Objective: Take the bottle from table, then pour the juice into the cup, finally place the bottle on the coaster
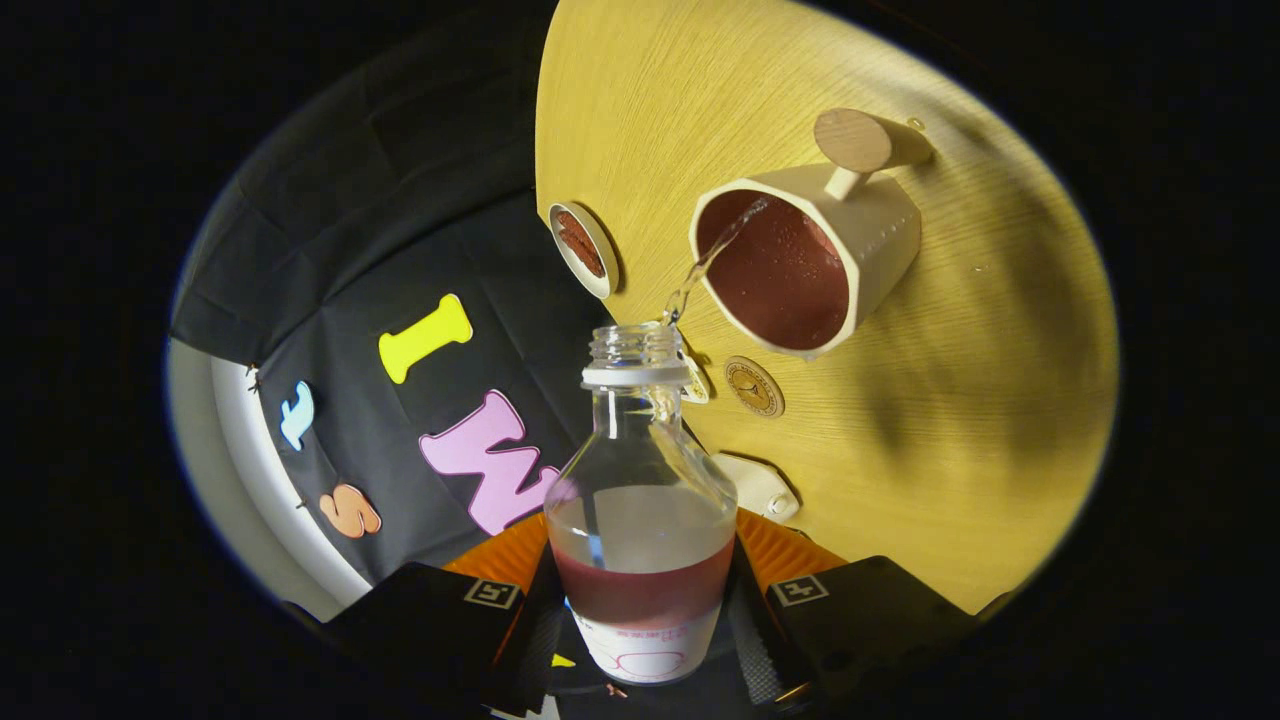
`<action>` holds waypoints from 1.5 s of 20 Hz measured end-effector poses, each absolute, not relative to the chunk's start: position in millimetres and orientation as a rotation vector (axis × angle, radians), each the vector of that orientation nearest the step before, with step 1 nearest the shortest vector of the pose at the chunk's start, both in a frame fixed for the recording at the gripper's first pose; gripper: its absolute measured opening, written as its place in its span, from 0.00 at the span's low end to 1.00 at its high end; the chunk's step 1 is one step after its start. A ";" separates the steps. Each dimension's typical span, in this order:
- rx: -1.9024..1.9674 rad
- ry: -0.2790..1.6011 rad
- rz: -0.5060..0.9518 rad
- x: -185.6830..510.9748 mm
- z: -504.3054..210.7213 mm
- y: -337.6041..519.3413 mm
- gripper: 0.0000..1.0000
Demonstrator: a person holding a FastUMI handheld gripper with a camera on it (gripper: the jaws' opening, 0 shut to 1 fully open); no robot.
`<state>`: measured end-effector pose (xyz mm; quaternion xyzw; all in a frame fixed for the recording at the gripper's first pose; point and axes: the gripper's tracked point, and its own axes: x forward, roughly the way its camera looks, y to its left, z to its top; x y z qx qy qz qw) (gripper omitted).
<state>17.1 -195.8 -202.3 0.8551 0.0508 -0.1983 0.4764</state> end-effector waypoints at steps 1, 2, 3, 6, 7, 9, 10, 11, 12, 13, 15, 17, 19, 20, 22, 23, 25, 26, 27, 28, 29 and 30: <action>2.099 0.114 -0.487 17.2 -200.6 -196.8 0.75; 2.111 0.100 -0.491 17.4 -199.5 -198.5 0.75; 2.125 0.085 -0.499 21.3 -194.5 -202.4 0.76; 2.174 0.040 -0.519 25.0 -189.5 -206.5 0.75; 2.188 0.029 -0.525 23.6 -188.5 -206.6 0.75; 2.213 0.018 -0.525 26.5 -186.3 -202.9 0.75; 2.226 0.010 -0.523 28.4 -184.3 -201.5 0.75; 2.239 -0.001 -0.519 31.6 -181.6 -202.2 0.75; 2.252 -0.017 -0.516 34.2 -179.6 -202.4 0.75; 2.265 -0.041 -0.512 36.8 -177.3 -203.6 0.75; 2.287 -0.084 -0.505 40.2 -171.8 -205.1 0.75; 2.311 -0.113 -0.498 41.0 -165.5 -205.3 0.75; 2.323 -0.123 -0.498 42.4 -162.7 -202.7 0.76; 2.324 -0.127 -0.497 43.4 -163.0 -202.6 0.75; 2.329 -0.137 -0.499 42.5 -163.8 -201.9 0.75; 2.331 -0.142 -0.501 43.1 -162.3 -203.1 0.75; 2.332 -0.141 -0.505 43.5 -162.6 -203.7 0.75; 2.333 -0.140 -0.509 43.6 -163.1 -204.6 0.75; 2.334 -0.137 -0.508 44.5 -163.6 -206.6 0.75; 2.335 -0.135 -0.510 45.0 -164.5 -206.4 0.75; 2.334 -0.132 -0.512 44.3 -165.1 -208.5 0.75; 2.333 -0.133 -0.515 44.7 -166.5 -209.4 0.75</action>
